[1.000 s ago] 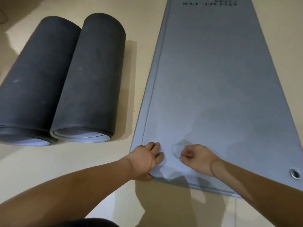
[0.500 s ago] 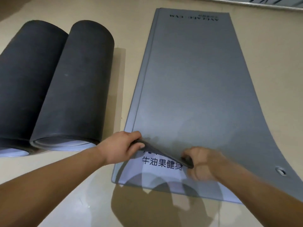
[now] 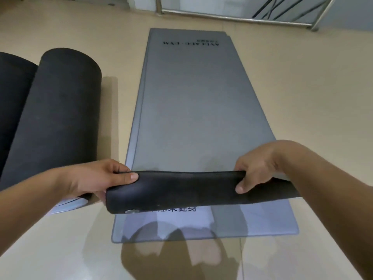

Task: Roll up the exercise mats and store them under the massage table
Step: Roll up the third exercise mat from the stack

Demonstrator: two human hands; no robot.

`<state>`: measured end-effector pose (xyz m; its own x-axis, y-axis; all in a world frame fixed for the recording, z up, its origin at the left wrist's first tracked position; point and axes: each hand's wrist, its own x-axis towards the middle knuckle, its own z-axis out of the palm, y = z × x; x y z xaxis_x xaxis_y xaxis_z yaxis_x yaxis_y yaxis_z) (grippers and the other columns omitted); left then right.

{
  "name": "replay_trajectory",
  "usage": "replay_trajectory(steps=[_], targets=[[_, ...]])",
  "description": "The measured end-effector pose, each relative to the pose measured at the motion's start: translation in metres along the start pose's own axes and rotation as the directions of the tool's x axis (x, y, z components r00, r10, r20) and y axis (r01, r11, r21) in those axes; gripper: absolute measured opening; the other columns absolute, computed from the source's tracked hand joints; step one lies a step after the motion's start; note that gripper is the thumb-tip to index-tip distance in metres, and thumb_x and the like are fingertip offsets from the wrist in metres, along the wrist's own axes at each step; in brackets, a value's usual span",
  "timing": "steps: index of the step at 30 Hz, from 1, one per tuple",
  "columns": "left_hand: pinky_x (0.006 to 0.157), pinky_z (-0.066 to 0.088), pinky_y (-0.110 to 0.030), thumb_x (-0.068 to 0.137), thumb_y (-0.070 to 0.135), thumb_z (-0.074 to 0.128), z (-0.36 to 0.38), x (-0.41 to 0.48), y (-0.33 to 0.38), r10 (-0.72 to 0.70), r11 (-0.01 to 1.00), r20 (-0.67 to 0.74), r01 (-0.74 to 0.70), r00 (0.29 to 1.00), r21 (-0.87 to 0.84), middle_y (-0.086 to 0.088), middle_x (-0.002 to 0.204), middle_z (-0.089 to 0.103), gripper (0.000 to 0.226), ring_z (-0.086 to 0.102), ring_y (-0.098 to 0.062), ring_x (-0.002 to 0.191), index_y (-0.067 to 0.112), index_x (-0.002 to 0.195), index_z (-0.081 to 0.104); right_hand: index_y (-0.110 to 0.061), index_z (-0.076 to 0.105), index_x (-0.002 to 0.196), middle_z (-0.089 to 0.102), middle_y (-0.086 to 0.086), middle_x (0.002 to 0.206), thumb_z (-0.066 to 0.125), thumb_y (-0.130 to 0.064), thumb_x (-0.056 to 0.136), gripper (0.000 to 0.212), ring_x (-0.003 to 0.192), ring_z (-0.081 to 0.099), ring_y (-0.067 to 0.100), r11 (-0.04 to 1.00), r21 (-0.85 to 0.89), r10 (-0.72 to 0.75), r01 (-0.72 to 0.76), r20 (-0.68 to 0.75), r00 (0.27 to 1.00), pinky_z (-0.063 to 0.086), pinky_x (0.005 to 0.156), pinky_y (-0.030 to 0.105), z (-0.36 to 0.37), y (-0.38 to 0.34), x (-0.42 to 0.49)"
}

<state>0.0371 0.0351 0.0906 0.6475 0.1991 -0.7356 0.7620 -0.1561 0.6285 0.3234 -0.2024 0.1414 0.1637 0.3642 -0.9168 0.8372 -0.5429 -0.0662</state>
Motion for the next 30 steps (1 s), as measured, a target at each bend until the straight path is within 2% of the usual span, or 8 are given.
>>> replay_trajectory(steps=[6,8,11,16,23,25,27,30], targets=[[0.078,0.064,-0.043,0.093,0.053,0.073,-0.017,0.011,-0.002,-0.077,0.97,-0.333,0.148,0.94,0.192,-0.01,0.11,0.079,0.043,0.078,-0.031,0.094,0.018,0.117,0.07,-0.022,0.072,0.127,0.077,-0.001,0.124,0.074,-0.042,0.099,0.034,0.113,0.072,0.027,0.989,0.148,-0.019,0.018,0.005,1.0,0.053,0.109,0.047,-0.017,-0.003,0.03],[0.101,0.056,-0.044,0.091,0.05,0.077,-0.006,0.02,-0.007,0.264,0.817,-0.547,0.118,0.794,0.565,-0.007,0.136,0.068,0.053,0.067,-0.029,0.12,0.021,0.133,0.063,-0.024,0.066,0.133,0.067,-0.006,0.127,0.072,-0.051,0.098,0.045,0.114,0.065,0.024,0.999,0.035,0.013,-0.006,-0.183,0.983,0.051,0.107,0.043,-0.021,-0.003,0.045],[0.118,0.042,-0.048,0.089,0.04,0.078,0.042,0.022,-0.007,0.793,0.378,-0.266,-0.101,0.548,0.92,-0.011,0.152,0.056,0.054,0.054,-0.034,0.14,0.017,0.136,0.066,-0.029,0.059,0.136,0.06,-0.004,0.138,0.072,-0.058,0.094,0.052,0.119,0.058,0.026,0.998,0.057,0.056,-0.035,-0.423,0.904,0.048,0.102,0.041,-0.032,0.0,0.062],[0.128,0.003,-0.065,0.086,0.076,0.058,0.108,0.054,-0.015,0.456,0.232,-0.129,0.022,0.88,0.973,-0.024,0.174,-0.012,0.124,-0.007,-0.044,0.161,0.007,0.167,-0.006,-0.035,0.049,0.145,0.048,0.003,0.147,0.063,-0.072,0.092,0.066,0.14,0.043,0.029,0.966,-0.034,0.161,-0.256,-0.696,0.7,0.034,0.115,0.052,-0.039,-0.008,0.077],[0.126,0.005,-0.068,0.08,0.078,0.069,0.099,0.102,0.001,0.281,0.299,-0.226,0.138,0.933,0.944,-0.021,0.169,-0.03,0.148,-0.023,-0.042,0.158,0.01,0.155,-0.039,-0.013,0.08,0.095,0.071,0.014,0.105,0.064,-0.045,0.092,0.036,0.104,0.066,0.041,0.979,-0.135,-0.089,-0.155,-0.958,0.274,0.057,0.085,0.053,0.041,-0.016,0.104],[0.127,0.011,-0.066,0.082,0.071,0.073,0.095,0.112,0.001,0.256,0.296,-0.224,0.145,0.94,0.944,-0.02,0.172,-0.02,0.145,-0.013,-0.04,0.161,0.011,0.158,-0.034,-0.016,0.078,0.118,0.065,0.023,0.134,0.048,-0.07,0.086,0.07,0.132,0.058,0.044,0.983,-0.125,-0.071,-0.133,-0.934,0.35,0.049,0.105,0.063,0.062,-0.021,0.103],[0.127,0.017,-0.062,0.081,0.066,0.075,0.086,0.117,0.0,0.241,0.363,-0.222,0.125,0.945,0.924,-0.015,0.174,-0.003,0.137,0.002,-0.036,0.162,0.016,0.162,-0.023,-0.023,0.023,0.168,0.017,0.027,0.171,0.047,-0.083,0.084,0.106,0.159,0.015,0.046,0.954,-0.183,-0.006,-0.238,-0.804,0.595,0.018,0.123,0.067,0.082,-0.025,0.101],[0.123,0.031,-0.057,0.072,0.065,0.076,0.075,0.117,0.0,0.243,0.425,-0.199,0.08,0.949,0.901,-0.005,0.166,0.025,0.129,0.031,-0.028,0.152,0.022,0.164,-0.004,-0.023,-0.041,0.156,-0.021,0.028,0.172,0.065,-0.079,0.084,0.14,0.16,-0.014,0.049,0.924,-0.218,0.039,-0.313,-0.762,0.647,0.0,0.123,0.072,0.099,-0.017,0.111]])
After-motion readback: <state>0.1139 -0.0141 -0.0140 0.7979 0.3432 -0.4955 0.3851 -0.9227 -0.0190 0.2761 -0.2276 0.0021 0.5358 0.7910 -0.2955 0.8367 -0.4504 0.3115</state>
